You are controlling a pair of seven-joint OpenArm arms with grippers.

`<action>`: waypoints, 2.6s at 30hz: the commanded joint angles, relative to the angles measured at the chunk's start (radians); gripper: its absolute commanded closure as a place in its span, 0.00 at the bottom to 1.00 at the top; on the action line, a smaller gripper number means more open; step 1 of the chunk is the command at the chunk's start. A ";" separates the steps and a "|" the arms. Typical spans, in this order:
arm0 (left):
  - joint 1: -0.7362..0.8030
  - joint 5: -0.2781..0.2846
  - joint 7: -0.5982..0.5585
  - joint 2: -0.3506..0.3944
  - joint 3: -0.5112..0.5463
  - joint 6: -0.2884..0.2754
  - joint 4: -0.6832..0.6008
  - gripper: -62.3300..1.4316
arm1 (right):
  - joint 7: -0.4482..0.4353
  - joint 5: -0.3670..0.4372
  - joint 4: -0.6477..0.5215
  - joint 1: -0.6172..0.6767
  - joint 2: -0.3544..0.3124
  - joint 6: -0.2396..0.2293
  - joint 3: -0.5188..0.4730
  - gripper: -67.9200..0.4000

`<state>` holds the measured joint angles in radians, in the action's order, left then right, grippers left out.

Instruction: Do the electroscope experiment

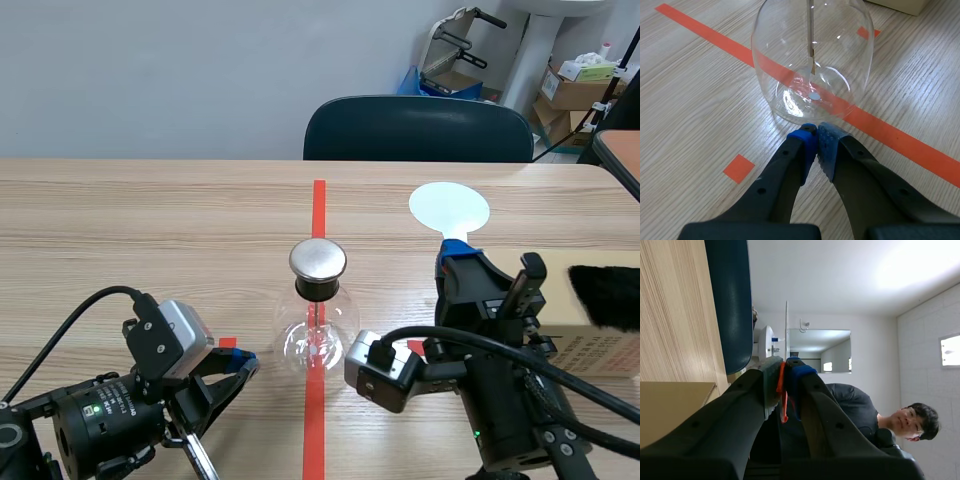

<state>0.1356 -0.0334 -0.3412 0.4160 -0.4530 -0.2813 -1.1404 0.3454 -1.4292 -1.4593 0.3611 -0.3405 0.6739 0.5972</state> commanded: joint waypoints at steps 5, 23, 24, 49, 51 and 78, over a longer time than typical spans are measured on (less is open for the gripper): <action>-0.003 0.010 -0.006 -0.003 0.003 0.002 -0.017 0.91 | 0.003 -0.006 -0.008 -0.009 -0.003 0.014 -0.007 0.98; -0.003 0.010 -0.006 -0.003 0.003 0.002 -0.017 0.91 | 0.000 -0.006 -0.008 -0.009 -0.003 0.014 -0.007 0.98; -0.003 0.010 -0.006 -0.003 0.003 0.002 -0.017 0.91 | 0.000 -0.006 -0.008 -0.009 -0.003 0.014 -0.007 0.98; -0.003 0.010 -0.006 -0.003 0.003 0.002 -0.017 0.91 | 0.007 -0.006 -0.008 -0.009 -0.003 0.014 -0.007 0.98; -0.003 0.010 -0.006 -0.003 0.003 0.002 -0.017 0.91 | 0.007 -0.006 -0.008 -0.009 -0.003 0.014 -0.007 0.98; -0.003 0.010 -0.006 -0.003 0.003 0.002 -0.017 0.91 | -0.495 -0.006 -0.008 -0.010 -0.003 0.014 -0.007 0.98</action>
<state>0.1356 -0.0334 -0.3374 0.4160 -0.4530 -0.2813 -1.1404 -0.1524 -1.4364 -1.4593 0.3611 -0.3408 0.6739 0.5968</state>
